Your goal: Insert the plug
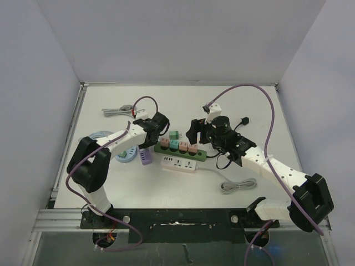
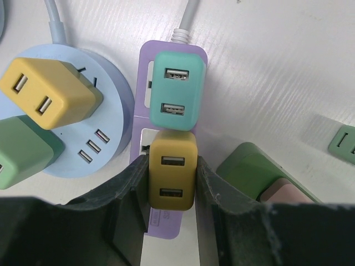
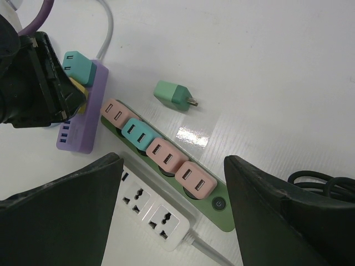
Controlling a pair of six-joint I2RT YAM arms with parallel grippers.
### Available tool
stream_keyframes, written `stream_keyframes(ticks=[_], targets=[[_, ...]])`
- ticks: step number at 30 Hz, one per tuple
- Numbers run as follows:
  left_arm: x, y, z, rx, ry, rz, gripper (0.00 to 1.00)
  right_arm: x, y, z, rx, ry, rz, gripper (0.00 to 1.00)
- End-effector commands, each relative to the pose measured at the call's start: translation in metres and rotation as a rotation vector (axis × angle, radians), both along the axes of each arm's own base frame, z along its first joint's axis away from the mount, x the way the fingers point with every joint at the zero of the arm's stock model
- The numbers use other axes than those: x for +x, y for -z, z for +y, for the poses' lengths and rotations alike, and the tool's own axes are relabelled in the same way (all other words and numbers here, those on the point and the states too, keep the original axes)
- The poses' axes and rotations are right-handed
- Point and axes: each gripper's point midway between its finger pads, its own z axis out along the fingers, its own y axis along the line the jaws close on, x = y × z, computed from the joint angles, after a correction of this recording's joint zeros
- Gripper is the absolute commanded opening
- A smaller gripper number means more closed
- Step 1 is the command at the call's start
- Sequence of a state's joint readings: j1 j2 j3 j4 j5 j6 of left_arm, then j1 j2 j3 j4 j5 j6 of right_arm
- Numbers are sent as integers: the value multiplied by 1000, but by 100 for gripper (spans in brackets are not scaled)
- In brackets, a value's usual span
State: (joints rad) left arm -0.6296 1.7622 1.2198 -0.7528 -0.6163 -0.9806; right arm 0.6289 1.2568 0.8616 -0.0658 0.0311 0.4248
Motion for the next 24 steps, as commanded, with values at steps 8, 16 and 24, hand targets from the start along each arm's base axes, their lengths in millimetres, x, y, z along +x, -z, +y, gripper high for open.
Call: stream_keyframes(ticks=[8,16,24], targets=[[-36,54,4,2,19,188,6,8,-20,4,42,4,-51,75],[-59,77,5,-90,4,282,3,7,-18,5,54,8,-40,75],[-62,81,19,-166,-27,314,1,5,-20,4,60,10,-40,75]])
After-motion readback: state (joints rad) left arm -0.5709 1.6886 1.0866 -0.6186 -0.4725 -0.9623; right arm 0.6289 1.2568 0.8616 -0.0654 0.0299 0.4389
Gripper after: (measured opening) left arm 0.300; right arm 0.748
